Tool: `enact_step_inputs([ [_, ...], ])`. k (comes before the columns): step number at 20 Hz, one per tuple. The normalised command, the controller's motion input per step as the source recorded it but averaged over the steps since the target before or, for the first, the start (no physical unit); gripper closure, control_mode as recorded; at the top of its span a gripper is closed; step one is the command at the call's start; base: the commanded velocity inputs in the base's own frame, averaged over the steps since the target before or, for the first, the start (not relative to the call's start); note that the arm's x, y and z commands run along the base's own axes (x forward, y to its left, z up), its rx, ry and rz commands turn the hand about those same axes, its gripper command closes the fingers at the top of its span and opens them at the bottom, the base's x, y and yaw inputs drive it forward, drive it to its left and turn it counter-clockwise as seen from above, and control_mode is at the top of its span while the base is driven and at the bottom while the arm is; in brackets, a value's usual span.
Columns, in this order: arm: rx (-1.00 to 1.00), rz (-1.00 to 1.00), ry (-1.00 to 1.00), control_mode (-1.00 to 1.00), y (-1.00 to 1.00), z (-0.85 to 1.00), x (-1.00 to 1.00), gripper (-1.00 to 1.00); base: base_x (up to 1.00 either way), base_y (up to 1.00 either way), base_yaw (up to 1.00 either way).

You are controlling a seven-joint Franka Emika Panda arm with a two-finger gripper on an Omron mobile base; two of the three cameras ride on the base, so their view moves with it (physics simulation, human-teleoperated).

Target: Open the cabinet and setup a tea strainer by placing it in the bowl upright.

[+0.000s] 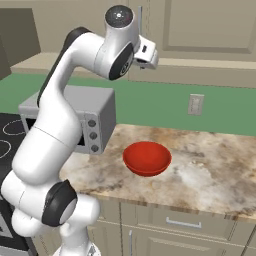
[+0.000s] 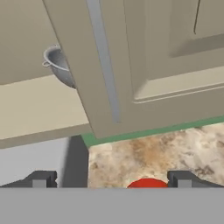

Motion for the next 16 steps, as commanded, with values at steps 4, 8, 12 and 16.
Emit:
enact_step_inputs([
  [4, -0.03, 0.00, -0.07, -1.00, 0.00, -0.05, 0.48, -1.00, 0.00, 0.00, 0.00],
  [8, -0.14, 0.00, 0.00, -1.00, -0.05, 0.00, 0.55, -1.00, 0.00, 0.00, 0.00],
  [12, -0.19, 0.00, 0.00, -1.00, -0.18, 0.00, 0.54, -1.00, 0.00, 0.00, 0.00],
  [16, -0.07, 0.00, 0.00, -1.00, -0.07, 0.00, 0.33, -1.00, 0.00, 0.00, 0.00],
])
